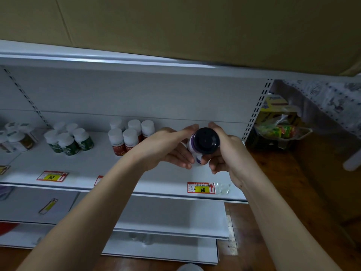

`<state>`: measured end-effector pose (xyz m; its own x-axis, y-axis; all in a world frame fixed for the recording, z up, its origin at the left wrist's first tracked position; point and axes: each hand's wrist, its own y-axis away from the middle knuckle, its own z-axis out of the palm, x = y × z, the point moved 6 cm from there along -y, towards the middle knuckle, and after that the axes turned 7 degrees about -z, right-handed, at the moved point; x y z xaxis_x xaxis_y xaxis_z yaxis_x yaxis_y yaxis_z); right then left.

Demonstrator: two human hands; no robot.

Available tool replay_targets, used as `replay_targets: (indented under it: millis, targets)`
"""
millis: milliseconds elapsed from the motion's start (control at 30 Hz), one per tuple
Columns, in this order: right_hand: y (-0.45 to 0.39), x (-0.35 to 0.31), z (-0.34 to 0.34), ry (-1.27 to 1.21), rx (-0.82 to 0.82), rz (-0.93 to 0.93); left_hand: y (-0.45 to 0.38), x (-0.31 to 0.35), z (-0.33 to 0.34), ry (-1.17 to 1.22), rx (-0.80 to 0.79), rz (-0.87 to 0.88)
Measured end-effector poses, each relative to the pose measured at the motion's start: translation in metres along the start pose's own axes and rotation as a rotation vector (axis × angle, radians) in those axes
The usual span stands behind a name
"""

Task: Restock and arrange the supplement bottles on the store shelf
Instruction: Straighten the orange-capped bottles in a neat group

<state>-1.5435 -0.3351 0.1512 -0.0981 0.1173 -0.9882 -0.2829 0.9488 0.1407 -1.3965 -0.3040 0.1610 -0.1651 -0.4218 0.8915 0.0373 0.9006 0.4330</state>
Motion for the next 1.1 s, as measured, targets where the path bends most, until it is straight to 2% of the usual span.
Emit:
replay_targets:
  millis: [133, 333, 500, 667, 733, 933, 1100]
  targets:
    - [0.003, -0.002, 0.000, 0.025, -0.038, -0.032, 0.002, 0.000, -0.001, 0.000, -0.005, 0.024]
    - [0.008, -0.006, -0.006, 0.115, -0.114, -0.214, 0.001, 0.006, -0.005, -0.007, 0.024, 0.134]
    - [0.007, 0.002, -0.014, 0.123, -0.173, -0.295, 0.000, 0.009, -0.004, 0.007, 0.019, 0.192]
    - [0.001, 0.014, -0.020, 0.122, -0.223, -0.291, -0.008, 0.009, 0.000, -0.126, 0.022, 0.293]
    - [-0.001, 0.018, -0.024, 0.188, -0.213, -0.318, -0.012, 0.010, 0.005, -0.204, 0.029, 0.323]
    - [-0.008, 0.033, -0.041, 0.265, -0.184, -0.322, -0.027, 0.016, 0.026, -0.166, 0.029, 0.338]
    - [-0.017, 0.062, -0.059, 0.275, -0.150, -0.251, -0.056, 0.014, 0.044, -0.341, 0.064, 0.397]
